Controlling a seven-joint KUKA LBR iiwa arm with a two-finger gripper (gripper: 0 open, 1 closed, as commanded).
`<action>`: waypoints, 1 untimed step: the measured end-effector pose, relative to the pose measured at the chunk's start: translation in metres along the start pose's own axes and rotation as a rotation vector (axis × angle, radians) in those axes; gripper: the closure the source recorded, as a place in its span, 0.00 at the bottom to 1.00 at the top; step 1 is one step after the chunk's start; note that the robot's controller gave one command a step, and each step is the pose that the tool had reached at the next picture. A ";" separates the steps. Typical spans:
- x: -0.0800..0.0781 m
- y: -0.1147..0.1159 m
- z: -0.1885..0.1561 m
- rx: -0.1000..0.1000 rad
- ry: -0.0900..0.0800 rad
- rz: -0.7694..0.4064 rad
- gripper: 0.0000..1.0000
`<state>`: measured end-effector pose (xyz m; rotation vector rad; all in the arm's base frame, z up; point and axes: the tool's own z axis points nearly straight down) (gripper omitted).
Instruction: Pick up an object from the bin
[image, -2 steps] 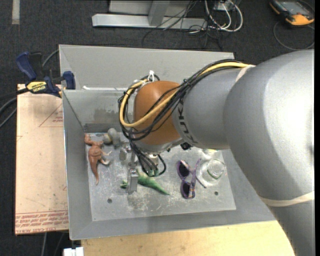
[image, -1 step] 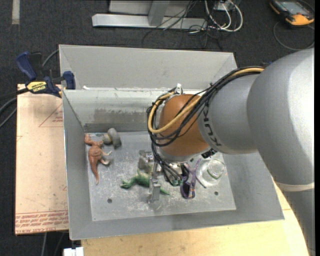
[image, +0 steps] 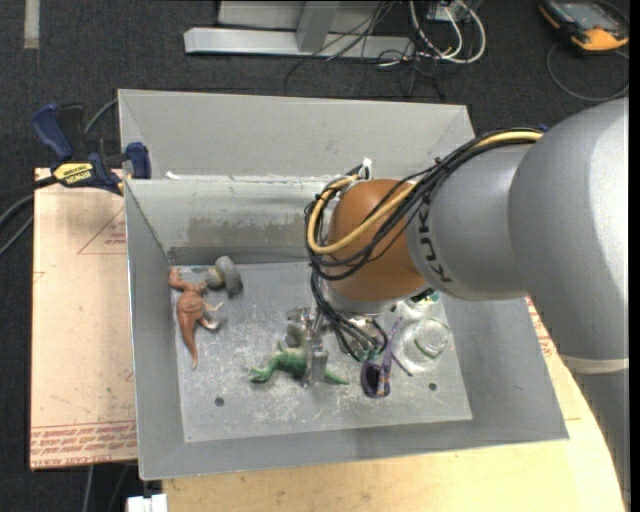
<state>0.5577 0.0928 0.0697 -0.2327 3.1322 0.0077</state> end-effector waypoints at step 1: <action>0.000 0.000 0.000 0.000 0.000 0.000 1.00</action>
Offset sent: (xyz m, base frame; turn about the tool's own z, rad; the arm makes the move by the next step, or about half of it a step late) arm 0.0004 0.0106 0.2120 -0.0447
